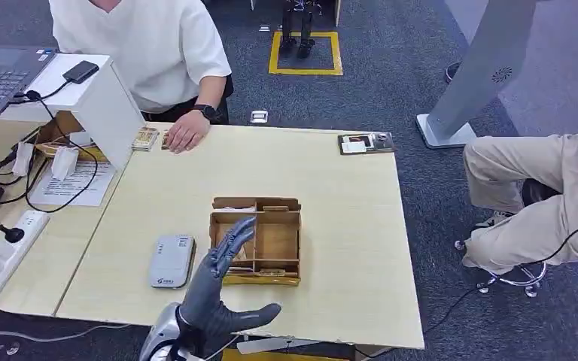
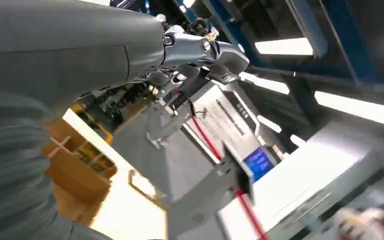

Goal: Pass the card to the sensor for recognition and then transmit it.

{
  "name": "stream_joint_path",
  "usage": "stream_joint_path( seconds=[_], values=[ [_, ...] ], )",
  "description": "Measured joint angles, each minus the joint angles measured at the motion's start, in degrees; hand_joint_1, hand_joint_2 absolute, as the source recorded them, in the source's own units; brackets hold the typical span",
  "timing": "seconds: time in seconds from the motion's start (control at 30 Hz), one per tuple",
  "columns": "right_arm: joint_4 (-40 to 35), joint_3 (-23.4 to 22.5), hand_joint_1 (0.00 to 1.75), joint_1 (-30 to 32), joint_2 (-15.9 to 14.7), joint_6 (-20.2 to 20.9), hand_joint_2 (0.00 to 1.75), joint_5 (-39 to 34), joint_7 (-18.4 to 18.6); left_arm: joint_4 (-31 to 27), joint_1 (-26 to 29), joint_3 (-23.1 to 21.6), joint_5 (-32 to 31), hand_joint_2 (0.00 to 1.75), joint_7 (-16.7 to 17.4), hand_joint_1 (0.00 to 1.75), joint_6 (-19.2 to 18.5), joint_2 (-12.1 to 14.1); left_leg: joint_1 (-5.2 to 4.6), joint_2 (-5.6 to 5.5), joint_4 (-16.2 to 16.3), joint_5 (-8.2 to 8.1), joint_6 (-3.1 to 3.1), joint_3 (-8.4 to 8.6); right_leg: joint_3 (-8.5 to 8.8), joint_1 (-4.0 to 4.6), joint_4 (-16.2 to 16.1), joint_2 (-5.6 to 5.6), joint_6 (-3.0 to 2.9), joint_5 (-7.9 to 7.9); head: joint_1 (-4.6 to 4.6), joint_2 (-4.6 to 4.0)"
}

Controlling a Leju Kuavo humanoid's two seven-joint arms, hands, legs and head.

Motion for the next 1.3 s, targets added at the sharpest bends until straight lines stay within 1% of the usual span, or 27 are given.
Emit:
stream_joint_path(
  seconds=[0.17, 0.33, 0.43, 0.63, 0.77, 0.8, 0.83, 0.87, 0.9, 0.97, 1.03, 1.13, 1.3],
  values=[
    [0.0, 0.3, 0.0, -0.1, 0.0, 0.0, 1.75, 0.2, 0.5, 4.2, -0.5, -0.1, -8.1, 1.75, 2.7, 0.0, 2.1, 0.0, 0.0, 0.0, 0.0, 0.0, 0.0, 0.0, 0.0, 0.0, 0.0, 0.0, 0.0, 0.0, 0.0, 0.0],
    [0.0, 0.3, 0.0, -0.2, 0.0, 0.0, 1.75, 0.2, 0.7, 7.1, -0.8, -0.1, -12.5, 1.75, 4.6, 0.0, 2.9, -0.1, 0.0, 0.0, 0.0, 0.0, 0.0, 0.0, 0.0, 0.0, 0.0, 0.0, 0.0, 0.0, 0.0, 0.0],
    [0.0, 0.3, 0.0, -0.3, 0.0, 0.0, 1.75, 0.2, 0.8, 8.7, -1.2, -0.1, -17.1, 1.75, 7.2, 0.0, 3.7, -0.1, 0.0, -0.01, 0.0, 0.0, 0.0, 0.0, 0.0, 0.0, 0.0, 0.0, 0.0, 0.0, 0.0, 0.0],
    [0.0, 0.6, 0.0, -0.3, 0.0, 0.0, 1.75, 0.1, 1.3, 11.7, -2.6, -0.2, -27.6, 1.75, 14.0, 0.0, 5.9, -0.1, 0.0, 0.0, 0.0, 0.0, 0.0, 0.0, 0.0, 0.0, 0.0, 0.0, 0.0, 0.0, 0.0, 0.0],
    [0.0, 0.9, 0.0, -0.3, 0.0, 0.0, 1.75, 0.0, 1.3, 13.0, -3.4, -0.2, -29.8, 1.75, 15.7, 0.0, 6.7, -0.1, 0.0, 0.0, 0.0, 0.0, 0.0, 0.0, 0.0, 0.0, 0.0, 0.0, 0.0, 0.0, 0.0, 0.02],
    [0.0, 0.9, 0.0, -0.3, 0.0, 0.0, 1.75, 0.0, 1.4, 13.3, -3.5, -0.2, -31.7, 1.75, 17.0, 0.0, 7.5, -0.2, 0.0, 0.0, 0.0, 0.0, 0.0, 0.01, 0.0, 0.0, 0.0, 0.0, 0.0, 0.0, 0.0, 0.02],
    [0.0, 0.9, 0.0, -0.3, 0.0, 0.0, 1.75, 0.0, 1.6, 13.5, -3.7, -0.2, -34.6, 1.75, 19.1, 0.0, 8.5, -0.2, 0.0, 0.0, 0.0, 0.0, 0.0, 0.0, 0.0, 0.0, 0.0, 0.0, 0.0, 0.0, 0.0, 0.0],
    [0.0, 0.9, 0.0, -0.3, 0.0, 0.0, 1.75, 0.0, 1.9, 13.8, -3.9, -0.2, -39.4, 1.75, 22.3, 0.0, 9.6, -0.3, 0.0, 0.0, 0.0, 0.0, 0.0, 0.0, 0.0, 0.0, 0.0, 0.0, 0.0, 0.0, 0.0, 0.0],
    [0.0, 1.0, 0.0, -0.3, 0.0, 0.0, 1.75, -0.2, 2.0, 14.1, -4.4, -0.2, -45.3, 1.75, 26.3, 0.0, 10.2, -0.3, 0.0, -0.01, 0.0, 0.0, 0.0, 0.0, 0.0, 0.0, 0.0, 0.0, 0.0, 0.0, 0.0, 0.02],
    [0.0, 1.0, 0.0, -0.3, 0.0, 0.0, 1.75, -0.5, 2.0, 14.7, -5.2, -0.2, -52.2, 1.75, 31.2, 0.0, 10.6, -0.3, 0.0, 0.0, 0.0, 0.0, 0.0, 0.0, 0.0, 0.0, 0.0, 0.0, 0.0, 0.0, -0.02, 0.0],
    [0.0, 1.0, 0.0, -0.2, 0.0, 0.0, 1.75, -0.5, 2.0, 15.1, -5.8, -0.2, -53.9, 1.75, 32.6, 0.0, 10.6, -0.3, 0.0, 0.0, 0.0, 0.0, 0.0, 0.0, 0.0, 0.0, 0.0, 0.0, 0.0, 0.0, 0.0, 0.02],
    [0.0, 1.1, 0.0, -0.2, 0.0, 0.0, 1.75, -0.6, 2.0, 15.7, -6.4, -0.3, -54.8, 1.75, 33.1, 0.0, 10.6, -0.3, 0.0, 0.0, 0.0, 0.0, 0.0, 0.0, 0.0, 0.0, 0.0, 0.0, 0.0, 0.0, 0.0, 0.0],
    [0.0, 1.1, 0.0, -0.2, 0.0, 0.0, 1.75, -1.0, 2.5, 16.0, -6.9, -0.9, -56.9, 1.75, 35.1, 0.0, 10.8, -0.3, 0.0, 0.0, 0.0, 0.0, 0.0, 0.0, 0.0, 0.0, 0.0, 0.0, 0.0, 0.0, 0.0, 0.0]
  ],
)
